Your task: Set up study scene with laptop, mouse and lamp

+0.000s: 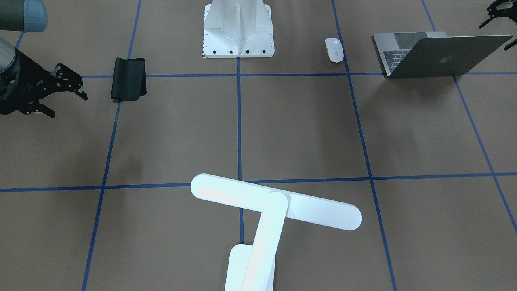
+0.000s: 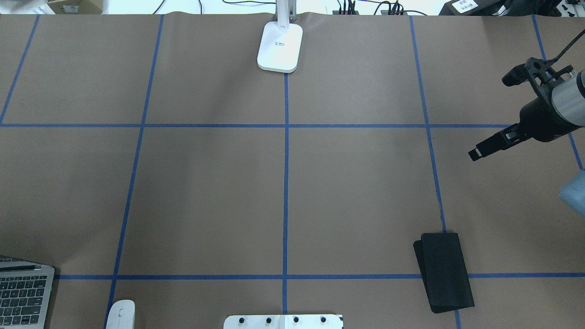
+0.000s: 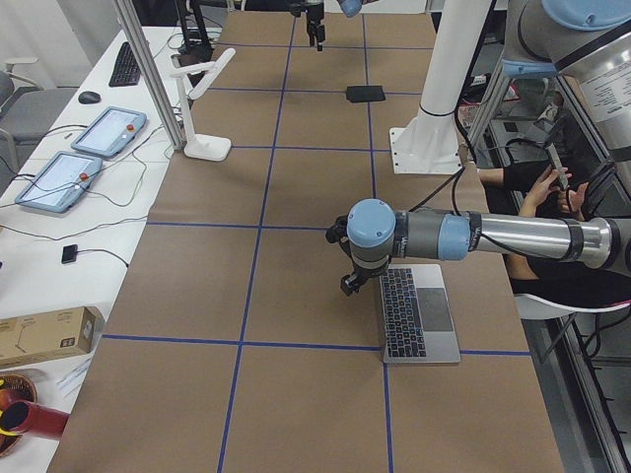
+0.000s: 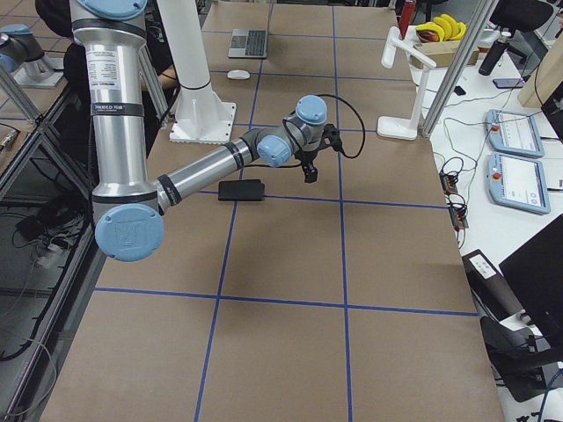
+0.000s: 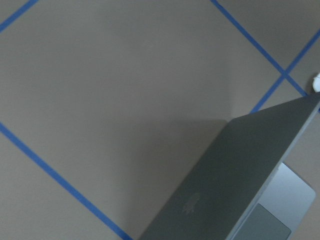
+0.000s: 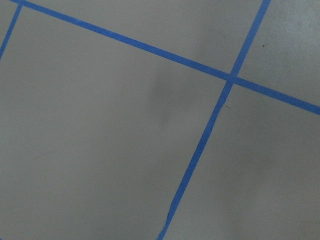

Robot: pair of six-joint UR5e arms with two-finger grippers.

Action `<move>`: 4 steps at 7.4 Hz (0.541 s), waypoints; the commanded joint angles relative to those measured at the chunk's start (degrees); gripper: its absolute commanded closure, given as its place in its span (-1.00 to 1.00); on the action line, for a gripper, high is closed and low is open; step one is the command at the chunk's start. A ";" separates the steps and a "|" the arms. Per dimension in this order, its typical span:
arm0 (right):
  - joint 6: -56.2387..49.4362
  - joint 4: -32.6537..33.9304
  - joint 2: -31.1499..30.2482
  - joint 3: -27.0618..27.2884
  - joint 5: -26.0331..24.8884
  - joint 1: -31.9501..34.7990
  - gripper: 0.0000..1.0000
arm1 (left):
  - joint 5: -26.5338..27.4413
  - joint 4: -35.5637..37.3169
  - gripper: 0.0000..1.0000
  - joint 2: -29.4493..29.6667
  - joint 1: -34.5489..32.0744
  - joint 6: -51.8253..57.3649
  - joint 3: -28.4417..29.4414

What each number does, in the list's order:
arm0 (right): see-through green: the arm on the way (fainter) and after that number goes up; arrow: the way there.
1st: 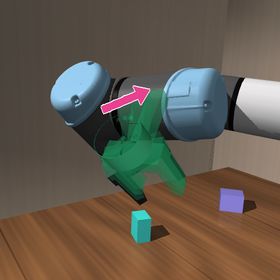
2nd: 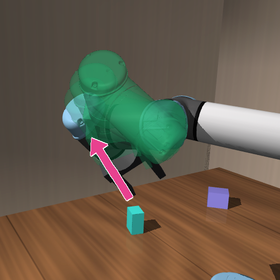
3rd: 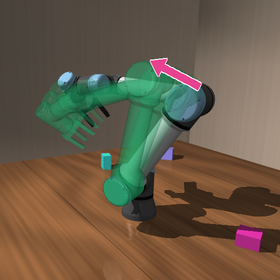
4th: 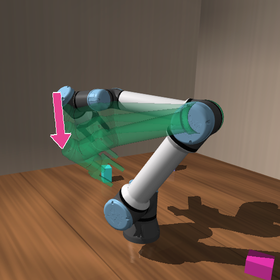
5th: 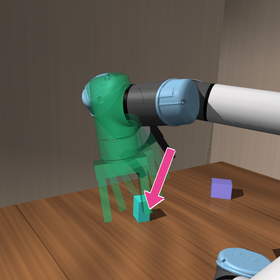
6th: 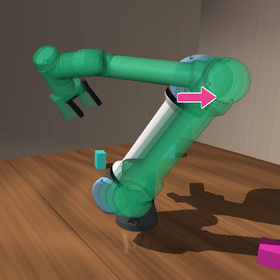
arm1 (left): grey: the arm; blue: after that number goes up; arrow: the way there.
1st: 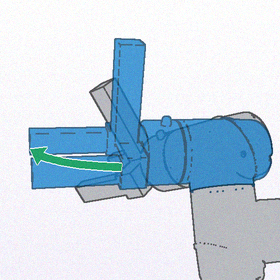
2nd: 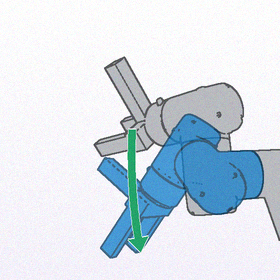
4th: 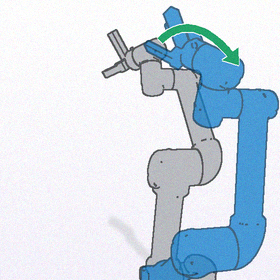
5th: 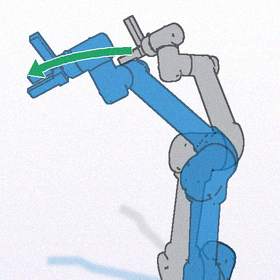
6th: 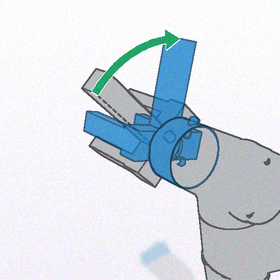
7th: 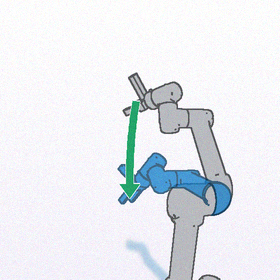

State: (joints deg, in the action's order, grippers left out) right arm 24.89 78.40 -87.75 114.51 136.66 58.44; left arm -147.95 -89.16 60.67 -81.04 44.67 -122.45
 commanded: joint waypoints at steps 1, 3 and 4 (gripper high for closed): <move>-0.20 0.00 -0.41 0.10 0.10 -0.08 -1.00 | -0.50 -0.75 -1.00 -0.03 4.12 1.37 -0.42; -0.28 0.00 -0.49 0.01 0.01 0.01 -1.00 | -0.50 -2.50 -1.00 -0.03 6.50 1.56 -0.42; -0.28 0.00 -0.41 0.09 0.01 0.01 -1.00 | -0.32 -3.90 -1.00 0.06 7.64 1.47 -0.25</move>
State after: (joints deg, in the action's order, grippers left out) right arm 24.62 78.40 -88.20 114.56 136.68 58.41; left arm -148.40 -91.53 60.66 -74.91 46.13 -122.81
